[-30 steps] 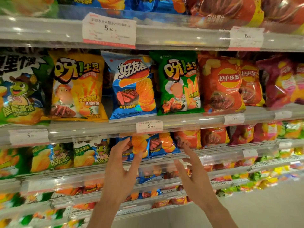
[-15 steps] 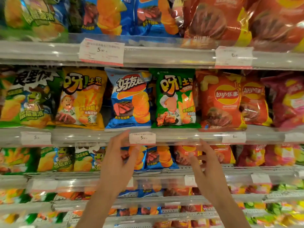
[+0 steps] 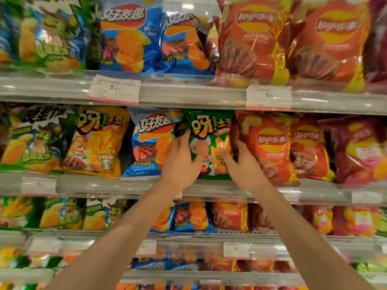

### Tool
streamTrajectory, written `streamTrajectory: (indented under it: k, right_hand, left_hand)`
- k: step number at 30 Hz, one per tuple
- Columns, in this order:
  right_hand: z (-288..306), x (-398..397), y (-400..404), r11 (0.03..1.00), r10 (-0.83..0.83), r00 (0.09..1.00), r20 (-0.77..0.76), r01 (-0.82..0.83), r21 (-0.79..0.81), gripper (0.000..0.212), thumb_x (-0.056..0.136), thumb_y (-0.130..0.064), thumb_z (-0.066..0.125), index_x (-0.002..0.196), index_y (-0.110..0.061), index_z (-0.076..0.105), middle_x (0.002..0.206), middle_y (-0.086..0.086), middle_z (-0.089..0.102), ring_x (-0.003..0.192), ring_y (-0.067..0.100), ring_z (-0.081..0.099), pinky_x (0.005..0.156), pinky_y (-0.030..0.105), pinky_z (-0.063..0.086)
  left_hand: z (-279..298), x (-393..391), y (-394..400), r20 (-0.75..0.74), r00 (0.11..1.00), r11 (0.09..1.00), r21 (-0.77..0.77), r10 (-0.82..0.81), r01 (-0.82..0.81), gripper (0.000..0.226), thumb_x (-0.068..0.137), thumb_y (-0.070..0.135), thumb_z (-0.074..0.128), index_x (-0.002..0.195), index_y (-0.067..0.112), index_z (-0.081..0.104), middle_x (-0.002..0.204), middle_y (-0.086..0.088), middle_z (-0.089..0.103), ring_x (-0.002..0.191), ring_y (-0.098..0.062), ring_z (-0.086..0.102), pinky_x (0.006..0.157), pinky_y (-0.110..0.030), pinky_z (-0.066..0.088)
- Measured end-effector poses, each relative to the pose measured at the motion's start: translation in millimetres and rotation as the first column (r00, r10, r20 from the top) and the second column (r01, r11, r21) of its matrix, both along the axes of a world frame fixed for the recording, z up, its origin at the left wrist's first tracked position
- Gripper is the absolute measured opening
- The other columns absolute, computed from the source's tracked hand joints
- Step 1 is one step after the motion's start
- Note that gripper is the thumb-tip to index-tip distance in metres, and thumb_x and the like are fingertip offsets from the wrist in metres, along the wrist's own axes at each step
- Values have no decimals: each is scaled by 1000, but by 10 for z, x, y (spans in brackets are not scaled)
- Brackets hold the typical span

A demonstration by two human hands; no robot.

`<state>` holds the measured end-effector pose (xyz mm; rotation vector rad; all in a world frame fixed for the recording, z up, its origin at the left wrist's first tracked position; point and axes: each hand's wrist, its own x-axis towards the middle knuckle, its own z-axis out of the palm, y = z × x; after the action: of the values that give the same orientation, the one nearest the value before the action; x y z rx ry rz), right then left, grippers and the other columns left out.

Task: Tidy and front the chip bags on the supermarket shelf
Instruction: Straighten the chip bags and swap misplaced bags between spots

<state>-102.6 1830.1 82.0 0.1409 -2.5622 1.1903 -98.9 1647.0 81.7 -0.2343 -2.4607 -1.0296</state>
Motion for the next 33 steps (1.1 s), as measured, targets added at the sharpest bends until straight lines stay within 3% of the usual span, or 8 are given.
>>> streamTrajectory:
  k: [4,11,14,17,22,24,27,33]
  right_hand:
    - [20,-111,-86,978,53,988,143,-23,-209,62,102,-49,50,152,-14,37,140,-4,56,118,12,54,97,27,39]
    - [193,-144,-37,930,67,997,31,-51,-365,46,102,-39,55,141,-15,50,120,-9,63,96,1,62,72,9,46]
    - [289,-118,15,918,85,996,-6,-80,-389,49,99,-46,57,139,-18,55,123,-7,67,94,-9,59,69,9,46]
    - [301,-13,50,913,105,994,-27,-107,-393,46,97,-48,59,135,-22,56,116,-11,67,94,-8,61,70,10,48]
    - [131,284,63,896,130,991,-32,-132,-425,46,94,-49,62,133,-26,57,116,-16,69,104,-1,66,93,32,55]
    - [1,406,43,894,156,987,-35,-157,-419,47,93,-51,62,135,-29,55,115,-23,66,102,-7,64,91,23,54]
    - [-196,570,-15,880,206,978,-36,-201,-431,41,95,-46,61,132,-29,55,110,-27,62,89,-23,59,68,2,47]
    - [-439,869,-273,844,272,962,17,-230,-485,42,94,-48,61,131,-29,56,117,-15,67,91,-16,63,67,7,51]
  left_hand:
    - [39,-122,52,133,991,998,-57,25,-17,72,103,54,40,162,19,15,137,-19,61,119,-36,63,99,-50,52]
    - [99,-160,28,40,997,976,213,-63,53,65,97,48,58,155,30,34,145,-3,57,133,-22,55,108,-46,50]
    - [216,-81,18,-31,996,949,301,-87,92,58,99,37,62,153,28,40,146,2,54,130,-10,50,110,-33,45]
    - [216,55,11,-57,995,938,334,-80,95,59,98,37,65,152,30,42,148,4,54,133,-13,52,112,-41,46]
    - [10,432,18,-58,997,911,407,-54,73,56,97,38,67,148,37,46,144,14,53,134,-7,51,112,-43,48]
    - [-94,618,7,-43,998,902,428,-41,56,55,96,41,66,147,43,45,147,17,50,136,-4,49,111,-43,48]
    - [-243,861,-32,11,1000,903,430,5,-9,55,94,48,65,145,51,44,151,25,45,135,7,46,110,-41,50]
    - [-466,1204,-251,56,997,899,432,51,-70,57,97,44,64,149,46,42,145,23,50,129,10,48,101,-20,50]
